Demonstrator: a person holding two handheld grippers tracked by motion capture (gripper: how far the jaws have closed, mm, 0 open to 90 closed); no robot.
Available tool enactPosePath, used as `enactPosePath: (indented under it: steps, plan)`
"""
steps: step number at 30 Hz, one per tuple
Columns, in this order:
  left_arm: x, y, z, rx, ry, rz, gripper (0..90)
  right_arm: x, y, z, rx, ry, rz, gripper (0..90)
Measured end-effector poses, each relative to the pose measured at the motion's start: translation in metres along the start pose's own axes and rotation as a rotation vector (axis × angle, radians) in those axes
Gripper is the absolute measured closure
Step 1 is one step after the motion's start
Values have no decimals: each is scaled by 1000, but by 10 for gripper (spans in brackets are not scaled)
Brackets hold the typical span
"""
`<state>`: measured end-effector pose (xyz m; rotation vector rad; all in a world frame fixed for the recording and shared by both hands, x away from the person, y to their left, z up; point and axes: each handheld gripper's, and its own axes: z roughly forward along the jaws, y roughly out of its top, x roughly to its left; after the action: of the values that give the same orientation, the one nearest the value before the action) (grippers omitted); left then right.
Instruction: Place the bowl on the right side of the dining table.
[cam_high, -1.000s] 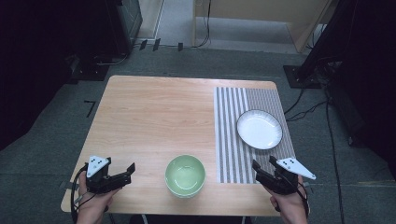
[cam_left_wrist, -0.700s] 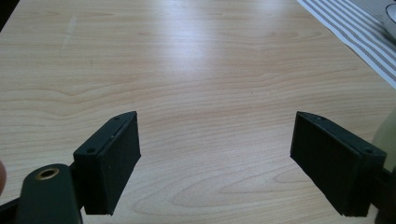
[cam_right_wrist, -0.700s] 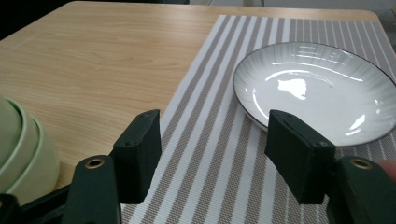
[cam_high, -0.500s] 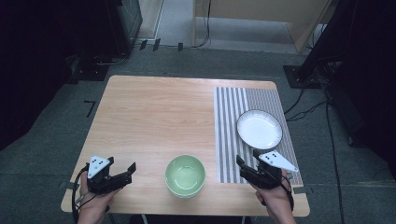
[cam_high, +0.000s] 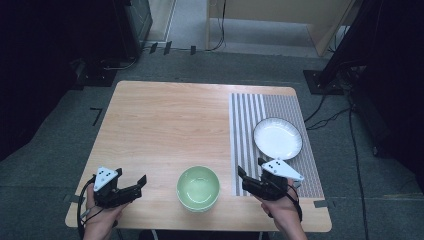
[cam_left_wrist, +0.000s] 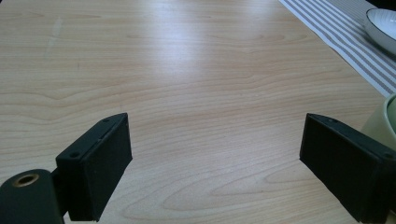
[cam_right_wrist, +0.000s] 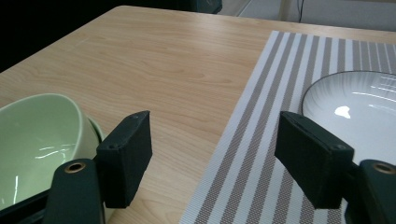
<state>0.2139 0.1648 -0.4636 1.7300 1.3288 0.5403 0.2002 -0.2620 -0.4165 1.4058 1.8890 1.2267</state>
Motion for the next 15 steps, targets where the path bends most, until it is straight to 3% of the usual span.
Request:
enactPosePath:
  steps: [11, 15]
  plan:
    - [-3, 1, -1, -9, -18, -7, 88, 22, 8, 8, 1, 56, -25, 272]
    - [-9, 4, -3, -18, -46, -7, 88, 29, 10, 11, 6, 69, -33, 272]
